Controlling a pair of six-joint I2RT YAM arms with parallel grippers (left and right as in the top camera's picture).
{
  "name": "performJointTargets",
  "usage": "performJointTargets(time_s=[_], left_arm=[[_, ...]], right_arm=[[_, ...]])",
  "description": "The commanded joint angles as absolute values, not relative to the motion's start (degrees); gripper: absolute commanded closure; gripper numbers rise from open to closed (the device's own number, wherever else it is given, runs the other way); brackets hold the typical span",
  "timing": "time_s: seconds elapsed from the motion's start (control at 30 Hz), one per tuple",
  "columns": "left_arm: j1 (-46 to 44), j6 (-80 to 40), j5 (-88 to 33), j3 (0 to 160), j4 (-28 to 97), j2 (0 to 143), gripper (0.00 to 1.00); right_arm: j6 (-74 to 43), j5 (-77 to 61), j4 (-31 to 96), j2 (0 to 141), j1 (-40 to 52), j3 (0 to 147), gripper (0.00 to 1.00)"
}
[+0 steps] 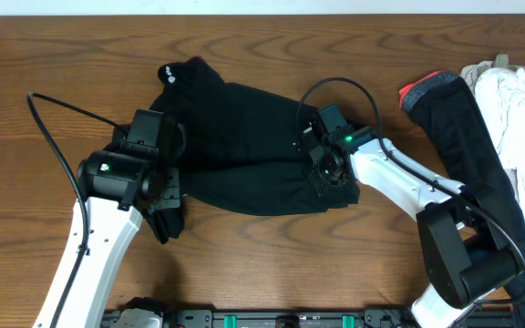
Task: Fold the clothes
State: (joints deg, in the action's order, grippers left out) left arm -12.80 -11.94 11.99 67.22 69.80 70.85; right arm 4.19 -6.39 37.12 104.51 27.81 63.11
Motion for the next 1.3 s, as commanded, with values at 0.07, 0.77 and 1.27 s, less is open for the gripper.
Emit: performJointTargets(time_s=[0.07, 0.77, 1.27], left_arm=[[-12.4, -11.6, 12.4, 68.6, 69.7, 70.4, 0.94], [-12.4, -9.8, 12.5, 70.9, 69.7, 70.3, 0.94], [-11.2, -7.3, 21.6, 85.2, 71.5, 70.3, 0.94]], right_arm=[[4.3, -6.6, 36.2, 105.0, 29.0, 61.1, 0.70], [2.3, 1.2, 47.7, 86.0, 26.2, 71.2, 0.99], [-5.0, 16.6, 53.3, 79.4, 25.8, 71.2, 0.99]])
